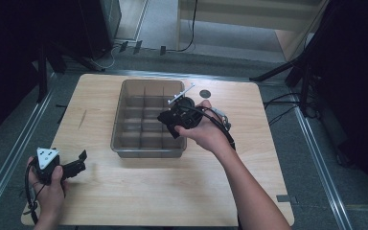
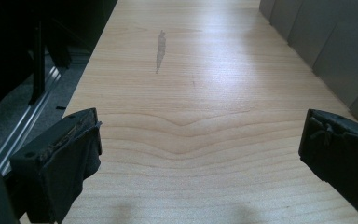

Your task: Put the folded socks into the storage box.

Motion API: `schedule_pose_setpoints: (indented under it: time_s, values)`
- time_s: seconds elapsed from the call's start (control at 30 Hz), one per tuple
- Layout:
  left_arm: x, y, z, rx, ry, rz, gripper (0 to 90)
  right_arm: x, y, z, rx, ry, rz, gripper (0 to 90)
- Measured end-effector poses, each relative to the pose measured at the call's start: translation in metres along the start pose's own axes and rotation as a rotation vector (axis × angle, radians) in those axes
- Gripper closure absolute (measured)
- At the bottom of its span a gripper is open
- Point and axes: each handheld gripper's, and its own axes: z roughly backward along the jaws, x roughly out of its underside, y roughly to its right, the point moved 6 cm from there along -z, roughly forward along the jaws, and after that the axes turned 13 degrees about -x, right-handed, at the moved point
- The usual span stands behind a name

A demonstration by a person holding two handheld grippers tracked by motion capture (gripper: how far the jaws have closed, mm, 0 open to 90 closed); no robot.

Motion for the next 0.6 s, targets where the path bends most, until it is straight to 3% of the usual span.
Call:
schedule_pose_setpoints:
  time_s: [0.23,0.6]
  values:
    - [0.0,0.0,0.0,0.0,-0.002,-0.003,0.0,0.0,-0.004,-0.009,-0.043,-0.042,0.08,69.7]
    - [0.0,0.0,0.0,0.001,-0.003,-0.004,0.0,0.0,-0.004,-0.018,-0.066,-0.091,0.117,69.3]
